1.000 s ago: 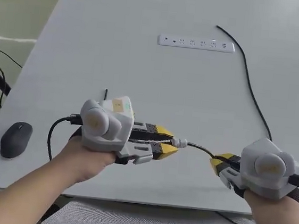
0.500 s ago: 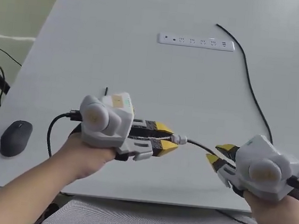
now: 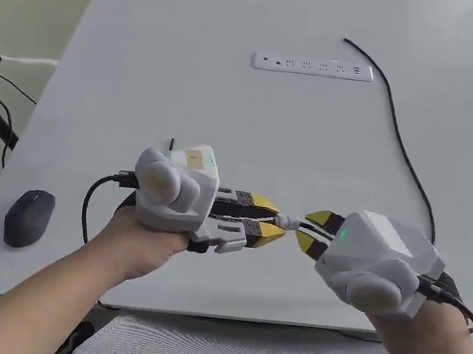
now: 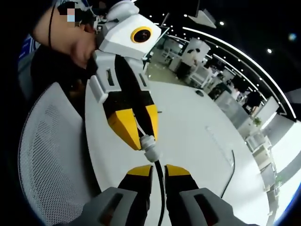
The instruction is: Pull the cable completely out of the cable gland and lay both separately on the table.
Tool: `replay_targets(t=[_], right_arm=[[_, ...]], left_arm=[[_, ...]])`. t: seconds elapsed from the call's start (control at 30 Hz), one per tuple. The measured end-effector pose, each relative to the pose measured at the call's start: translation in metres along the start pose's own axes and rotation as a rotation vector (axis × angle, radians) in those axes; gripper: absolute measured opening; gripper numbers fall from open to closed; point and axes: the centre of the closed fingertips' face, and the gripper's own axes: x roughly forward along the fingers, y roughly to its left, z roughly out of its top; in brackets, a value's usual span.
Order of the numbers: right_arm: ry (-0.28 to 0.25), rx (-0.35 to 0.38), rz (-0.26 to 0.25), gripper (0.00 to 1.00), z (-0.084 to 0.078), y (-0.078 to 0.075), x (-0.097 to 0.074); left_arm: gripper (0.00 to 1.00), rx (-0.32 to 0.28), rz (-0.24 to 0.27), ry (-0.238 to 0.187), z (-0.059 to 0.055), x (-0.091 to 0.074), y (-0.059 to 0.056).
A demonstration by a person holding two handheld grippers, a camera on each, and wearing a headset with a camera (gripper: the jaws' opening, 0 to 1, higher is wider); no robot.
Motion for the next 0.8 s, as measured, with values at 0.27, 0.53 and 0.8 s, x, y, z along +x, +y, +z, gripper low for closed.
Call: replay_targets(t=[0.27, 0.53, 0.8], right_arm=[[0.0, -0.023, 0.005, 0.01, 0.0, 0.0001, 0.0022], [0.002, 0.028, 0.021, 0.0, -0.0024, 0.001, 0.003], [-0.002, 0.059, 0.031, 0.0, -0.0031, 0.001, 0.004]], left_arm=[[0.15, -0.004, -0.007, 0.004, -0.0022, 0.0005, 0.0018], [0.15, 0.008, -0.024, 0.006, -0.0029, 0.0009, 0.0005], [0.15, 0.011, -0.031, 0.005, -0.0025, 0.0003, 0.0013]])
